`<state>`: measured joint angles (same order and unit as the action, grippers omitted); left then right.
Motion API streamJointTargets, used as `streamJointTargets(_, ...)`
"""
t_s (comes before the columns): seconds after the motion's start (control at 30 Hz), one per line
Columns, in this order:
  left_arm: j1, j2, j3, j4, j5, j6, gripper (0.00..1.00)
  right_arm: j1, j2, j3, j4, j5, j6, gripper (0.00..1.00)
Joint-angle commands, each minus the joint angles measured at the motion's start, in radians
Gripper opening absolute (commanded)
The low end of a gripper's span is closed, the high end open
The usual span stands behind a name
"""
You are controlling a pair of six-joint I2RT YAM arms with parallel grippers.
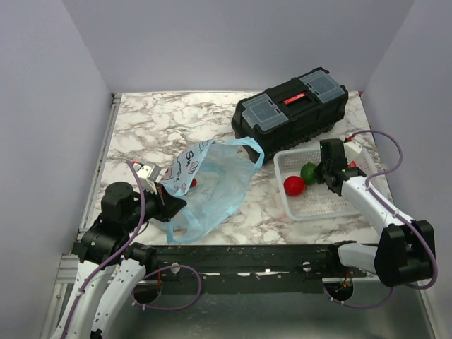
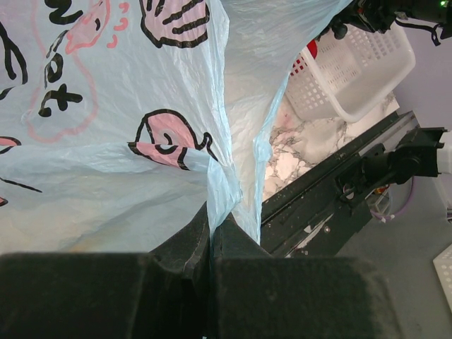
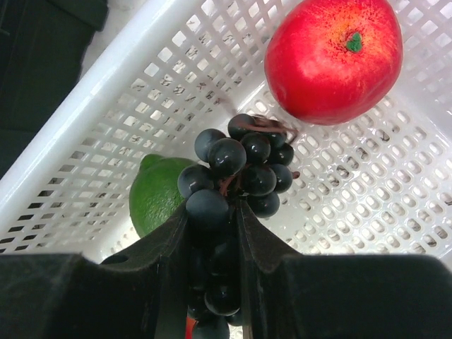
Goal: Take the fake fruits out of the plastic bag
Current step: Place the fake fruit in the bin, then take out the fake fruit from the plastic bag.
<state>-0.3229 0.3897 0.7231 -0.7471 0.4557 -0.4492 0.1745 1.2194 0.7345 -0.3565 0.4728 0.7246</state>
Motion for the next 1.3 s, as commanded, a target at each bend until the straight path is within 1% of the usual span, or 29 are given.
streamJointTargets(0.0, -0.004, -0.004, -0.003, -0.003, 0.000, 0.009, 0.00, -0.011, 0.008, -0.012, 0.073, 0.012, -0.010, 0.18)
streamJointTargets(0.17, -0.004, -0.010, -0.005, -0.001, -0.004, 0.007, 0.00, -0.013, 0.009, -0.005, 0.083, 0.007, -0.021, 0.30)
streamJointTargets(0.4, -0.004, -0.008, -0.004, -0.001, -0.001, 0.008, 0.00, -0.014, -0.025, 0.004, 0.078, 0.001, -0.046, 0.57)
streamJointTargets(0.43, -0.004, -0.007, -0.004, -0.001, 0.001, 0.009, 0.00, -0.013, -0.036, 0.002, 0.081, 0.001, -0.049, 0.59)
streamJointTargets(0.57, -0.004, -0.010, -0.005, 0.000, -0.002, 0.007, 0.00, -0.013, -0.089, 0.010, 0.076, -0.011, -0.072, 0.65)
streamJointTargets(0.67, -0.004, -0.006, -0.005, -0.001, 0.004, 0.009, 0.00, -0.013, -0.131, 0.020, 0.077, -0.045, -0.105, 0.66)
streamJointTargets(0.77, -0.003, -0.005, -0.005, 0.000, 0.000, 0.007, 0.00, -0.014, -0.174, 0.025, 0.095, -0.131, -0.146, 0.68)
streamJointTargets(0.83, -0.004, -0.002, -0.005, 0.000, 0.001, 0.007, 0.00, -0.013, -0.202, 0.026, 0.110, -0.222, -0.166, 0.69)
streamJointTargets(0.9, -0.004, -0.002, -0.005, 0.000, 0.003, 0.008, 0.00, -0.013, -0.242, 0.006, 0.162, -0.314, -0.188, 0.70)
streamJointTargets(0.97, -0.004, -0.003, -0.005, 0.000, -0.002, 0.006, 0.00, -0.013, -0.284, -0.013, 0.200, -0.377, -0.191, 0.73)
streamJointTargets(1.07, -0.003, -0.008, -0.005, 0.000, 0.000, 0.007, 0.00, -0.013, -0.332, -0.017, 0.251, -0.464, -0.201, 0.74)
streamJointTargets(1.13, -0.004, -0.008, -0.005, 0.001, 0.000, 0.007, 0.00, -0.013, -0.350, -0.021, 0.301, -0.569, -0.206, 0.77)
streamJointTargets(1.2, -0.003, -0.007, -0.005, 0.002, 0.000, 0.006, 0.00, -0.013, -0.359, -0.017, 0.346, -0.680, -0.199, 0.77)
streamJointTargets(1.27, -0.003, -0.006, -0.005, 0.002, 0.003, 0.007, 0.00, -0.013, -0.361, -0.016, 0.437, -0.812, -0.181, 0.78)
